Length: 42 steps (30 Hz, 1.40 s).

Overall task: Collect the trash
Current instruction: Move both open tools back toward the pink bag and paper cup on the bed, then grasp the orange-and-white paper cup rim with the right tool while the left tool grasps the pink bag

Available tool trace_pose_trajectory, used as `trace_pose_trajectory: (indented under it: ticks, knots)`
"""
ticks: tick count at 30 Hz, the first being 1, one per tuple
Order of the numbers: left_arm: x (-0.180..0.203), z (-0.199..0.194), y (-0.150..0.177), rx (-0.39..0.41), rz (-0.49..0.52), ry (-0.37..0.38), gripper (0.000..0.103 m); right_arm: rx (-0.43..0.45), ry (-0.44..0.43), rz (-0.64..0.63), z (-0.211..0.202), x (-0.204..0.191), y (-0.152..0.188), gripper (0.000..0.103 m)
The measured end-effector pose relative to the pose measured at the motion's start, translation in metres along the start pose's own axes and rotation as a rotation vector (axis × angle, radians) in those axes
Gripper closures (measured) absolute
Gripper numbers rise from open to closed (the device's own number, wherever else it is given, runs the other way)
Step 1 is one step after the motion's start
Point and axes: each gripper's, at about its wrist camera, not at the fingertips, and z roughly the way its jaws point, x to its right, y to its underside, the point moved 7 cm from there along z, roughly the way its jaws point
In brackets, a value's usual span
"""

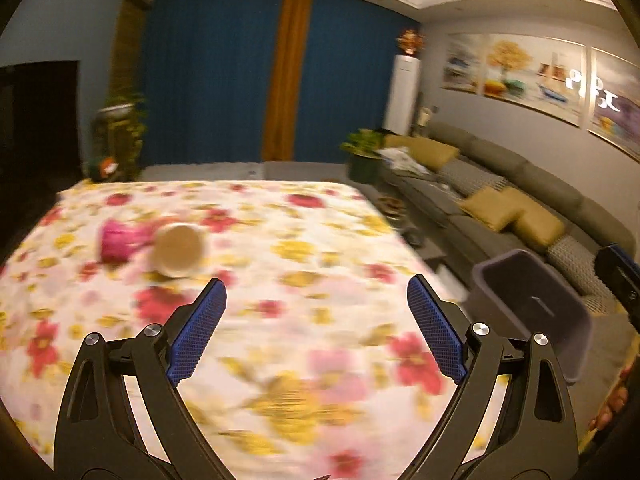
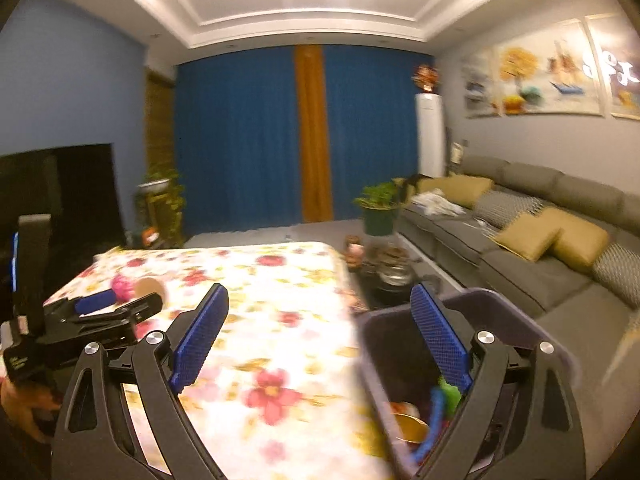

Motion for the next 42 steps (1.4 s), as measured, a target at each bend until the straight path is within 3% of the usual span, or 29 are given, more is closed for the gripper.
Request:
trace_pose_trajectory:
  ticks: [11, 17, 24, 26, 36, 42]
  knots:
    - [-0.153, -0.023, -0.005, 0.015, -0.11, -0.234, 0.013, -0.066, -0.173, -0.134, 0.053, -0.145, 0.006, 0.014]
    - [-0.219, -0.027, -0.009, 0.041, -0.179, -0.346, 0.013, -0.095, -0.207, -0.143, 0.089, -0.195, 0.01, 0.014]
    - [-0.248, -0.012, -0.018, 0.061, -0.214, -0.393, 0.013, -0.188, -0.221, -0.135, 0.143, -0.24, 0.029, 0.014]
    - [-0.254, -0.006, -0.02, 0.066, -0.207, -0.409, 0.013, -0.216, -0.224, -0.13, 0.159, -0.249, 0.034, 0.022]
    - [-0.285, -0.004, -0.01, 0.073, -0.24, -0.46, 0.013, -0.328, -0.237, -0.089, 0.231, -0.286, 0.058, 0.037]
    - [-0.293, -0.007, -0.008, 0.075, -0.277, -0.453, 0.013, -0.385, -0.234, -0.041, 0.262, -0.294, 0.066, 0.048]
